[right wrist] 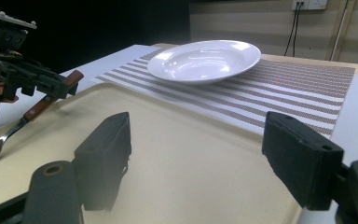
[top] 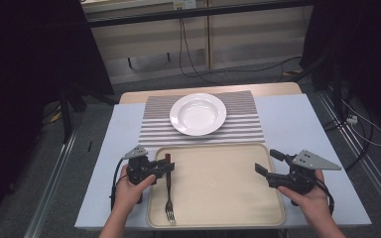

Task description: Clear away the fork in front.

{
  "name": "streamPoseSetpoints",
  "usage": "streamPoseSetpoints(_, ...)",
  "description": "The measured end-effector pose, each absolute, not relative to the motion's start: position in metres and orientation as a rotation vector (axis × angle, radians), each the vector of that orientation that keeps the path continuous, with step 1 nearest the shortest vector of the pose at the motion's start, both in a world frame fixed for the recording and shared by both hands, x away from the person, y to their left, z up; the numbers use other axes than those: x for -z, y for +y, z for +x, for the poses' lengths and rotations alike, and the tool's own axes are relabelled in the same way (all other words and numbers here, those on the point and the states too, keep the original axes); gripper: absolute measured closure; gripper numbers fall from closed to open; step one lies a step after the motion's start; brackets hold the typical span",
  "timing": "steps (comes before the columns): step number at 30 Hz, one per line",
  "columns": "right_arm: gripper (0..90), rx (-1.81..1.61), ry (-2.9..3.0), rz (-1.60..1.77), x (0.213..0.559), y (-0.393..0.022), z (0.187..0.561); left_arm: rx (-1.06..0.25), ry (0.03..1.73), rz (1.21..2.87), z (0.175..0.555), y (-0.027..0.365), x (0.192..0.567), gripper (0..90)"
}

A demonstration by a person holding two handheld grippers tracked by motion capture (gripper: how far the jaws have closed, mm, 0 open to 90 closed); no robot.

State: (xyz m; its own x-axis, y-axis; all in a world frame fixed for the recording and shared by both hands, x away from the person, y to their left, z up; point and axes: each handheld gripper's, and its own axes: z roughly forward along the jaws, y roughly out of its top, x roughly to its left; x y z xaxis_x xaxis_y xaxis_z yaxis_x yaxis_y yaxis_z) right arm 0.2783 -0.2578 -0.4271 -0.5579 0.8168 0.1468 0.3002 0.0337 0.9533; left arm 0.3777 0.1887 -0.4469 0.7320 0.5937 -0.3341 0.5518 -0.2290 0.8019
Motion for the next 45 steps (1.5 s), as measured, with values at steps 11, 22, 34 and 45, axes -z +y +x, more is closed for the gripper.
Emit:
streamPoseSetpoints(11,24.6,-1.539,1.884,1.127,0.43,-0.258,0.279,-0.072,0.905,1.93,0.381,0.188,0.454,60.3)
streamPoseSetpoints(22,24.5,-1.511,1.903,1.117,0.432,-0.259,0.279,-0.154,0.939,1.931,0.38,0.193,0.455,52.2)
streamPoseSetpoints(34,23.9,-1.465,1.926,1.127,0.432,-0.259,0.277,-0.219,0.93,1.845,0.363,0.214,0.437,39.1)
streamPoseSetpoints(45,21.4,-1.401,1.979,1.112,0.434,-0.263,0.268,-0.287,0.907,1.876,0.348,0.235,0.428,25.4)
